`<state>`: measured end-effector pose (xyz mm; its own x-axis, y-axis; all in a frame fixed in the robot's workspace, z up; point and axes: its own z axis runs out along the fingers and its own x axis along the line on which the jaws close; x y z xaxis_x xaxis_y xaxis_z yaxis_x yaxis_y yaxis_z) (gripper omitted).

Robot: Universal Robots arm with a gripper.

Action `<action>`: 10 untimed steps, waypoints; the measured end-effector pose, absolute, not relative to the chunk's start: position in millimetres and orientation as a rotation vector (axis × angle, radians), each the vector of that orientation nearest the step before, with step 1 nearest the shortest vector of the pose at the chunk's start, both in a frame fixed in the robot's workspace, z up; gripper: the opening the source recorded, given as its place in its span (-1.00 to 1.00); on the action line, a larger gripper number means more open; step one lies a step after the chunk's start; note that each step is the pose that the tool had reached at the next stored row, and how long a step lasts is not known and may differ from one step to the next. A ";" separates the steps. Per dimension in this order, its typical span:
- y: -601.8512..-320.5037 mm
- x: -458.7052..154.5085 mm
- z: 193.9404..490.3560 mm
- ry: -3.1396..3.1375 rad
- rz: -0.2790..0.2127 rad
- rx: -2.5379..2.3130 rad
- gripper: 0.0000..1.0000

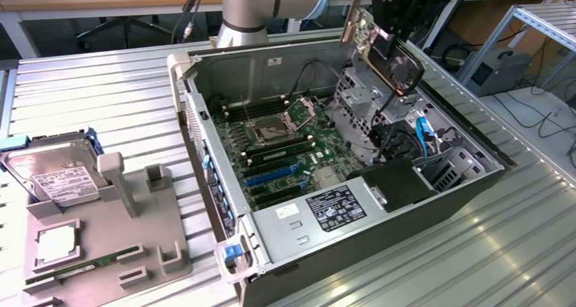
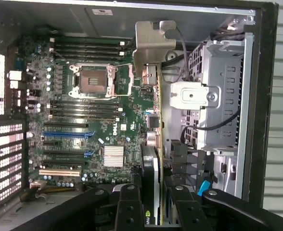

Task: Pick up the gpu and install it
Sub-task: 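Insert the gpu into the slot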

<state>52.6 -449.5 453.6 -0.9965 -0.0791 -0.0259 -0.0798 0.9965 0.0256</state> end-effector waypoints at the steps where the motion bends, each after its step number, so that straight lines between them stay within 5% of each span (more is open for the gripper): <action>1: -449.5 52.6 453.6 3.113 0.042 -0.156 -0.45; 10: -449.5 52.6 453.6 3.074 0.046 -0.536 -0.45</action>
<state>52.6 -449.5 453.6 -0.9408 -0.3379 -0.0258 -0.3385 0.9406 0.0253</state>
